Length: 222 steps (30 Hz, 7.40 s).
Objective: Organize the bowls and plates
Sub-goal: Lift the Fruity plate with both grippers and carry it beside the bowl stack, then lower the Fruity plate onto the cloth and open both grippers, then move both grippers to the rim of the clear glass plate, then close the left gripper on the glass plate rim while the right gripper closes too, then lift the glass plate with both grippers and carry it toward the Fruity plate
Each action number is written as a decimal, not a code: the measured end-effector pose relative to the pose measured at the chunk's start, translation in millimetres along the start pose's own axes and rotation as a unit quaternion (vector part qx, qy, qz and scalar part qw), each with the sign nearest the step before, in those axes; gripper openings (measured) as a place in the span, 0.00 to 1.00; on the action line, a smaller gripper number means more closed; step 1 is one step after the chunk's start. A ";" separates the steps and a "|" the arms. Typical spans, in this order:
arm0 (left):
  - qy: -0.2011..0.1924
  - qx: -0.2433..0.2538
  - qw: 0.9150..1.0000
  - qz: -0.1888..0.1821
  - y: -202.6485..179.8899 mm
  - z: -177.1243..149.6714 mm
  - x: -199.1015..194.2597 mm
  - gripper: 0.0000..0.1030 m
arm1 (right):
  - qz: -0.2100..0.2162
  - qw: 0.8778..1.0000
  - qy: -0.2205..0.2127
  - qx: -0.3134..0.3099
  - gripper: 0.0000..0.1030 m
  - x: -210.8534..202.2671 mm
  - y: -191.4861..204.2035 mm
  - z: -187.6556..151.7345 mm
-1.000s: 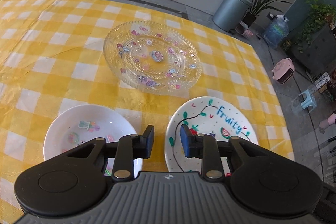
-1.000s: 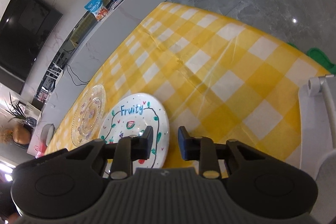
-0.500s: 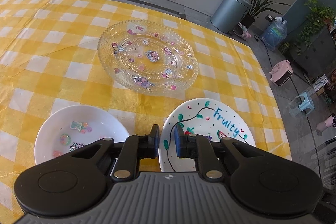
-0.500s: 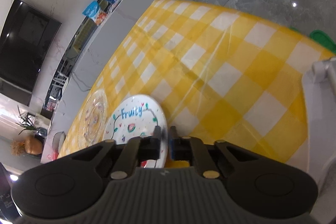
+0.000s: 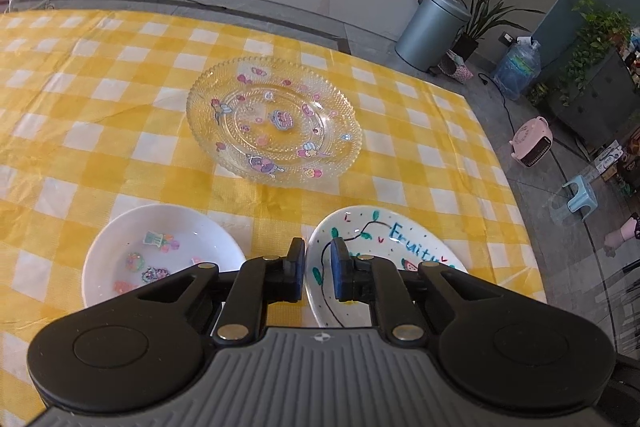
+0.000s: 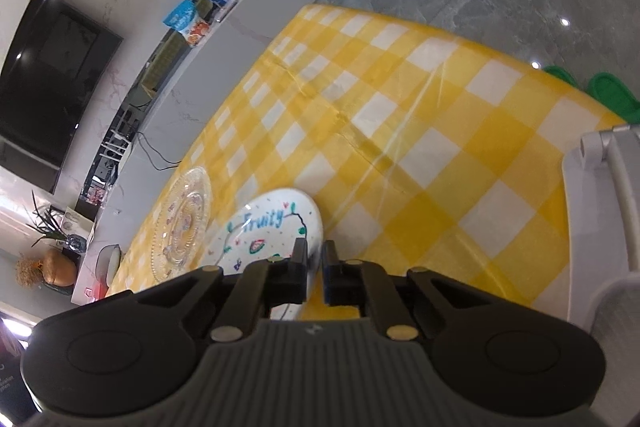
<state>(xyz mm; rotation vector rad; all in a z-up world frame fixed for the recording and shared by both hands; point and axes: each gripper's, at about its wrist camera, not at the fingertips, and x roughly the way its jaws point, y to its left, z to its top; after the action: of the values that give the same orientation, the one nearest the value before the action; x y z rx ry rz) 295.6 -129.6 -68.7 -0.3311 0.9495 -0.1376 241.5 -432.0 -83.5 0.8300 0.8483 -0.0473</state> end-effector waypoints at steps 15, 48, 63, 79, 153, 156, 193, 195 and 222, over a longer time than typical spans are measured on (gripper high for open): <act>-0.022 0.007 1.000 -0.009 -2.7 -19.2 -55.6 0.14 | 0.009 1.000 0.011 -0.009 0.05 -38.1 -0.4 -21.1; 0.042 0.021 0.997 0.059 22.3 -99.7 -95.6 0.14 | -0.070 0.988 0.095 -0.103 0.07 -59.7 11.6 -80.8; 0.055 0.013 0.995 0.079 34.9 -109.9 -93.9 0.14 | -0.080 0.978 0.125 -0.148 0.09 -50.3 24.5 -89.6; 0.034 0.016 0.998 0.053 31.9 -105.4 -101.3 0.21 | -0.086 0.982 0.093 -0.142 0.14 -58.8 26.1 -86.3; 0.026 0.047 0.998 -0.016 97.5 129.6 71.3 0.18 | 0.034 0.998 0.040 -0.046 0.22 138.2 112.2 17.2; 0.021 0.049 0.999 -0.007 93.2 128.5 70.0 0.18 | 0.027 0.998 0.040 -0.042 0.12 139.3 110.8 17.4; 0.011 0.054 0.998 -0.015 60.8 102.5 -1.3 0.09 | 0.037 0.997 0.063 0.002 0.06 71.3 87.3 5.4; 0.012 0.057 0.998 -0.018 54.2 96.3 -6.7 0.09 | 0.033 0.998 0.061 0.006 0.06 64.0 82.2 3.3; 0.068 0.066 0.995 -0.013 19.8 38.5 31.7 0.12 | -0.043 0.998 0.043 0.004 0.05 37.7 27.3 5.4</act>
<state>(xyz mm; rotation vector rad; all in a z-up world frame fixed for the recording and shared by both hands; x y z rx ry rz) 344.7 -110.8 -79.3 -0.2137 1.0660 -0.2479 280.1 -406.2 -89.9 0.8085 0.9655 -0.0905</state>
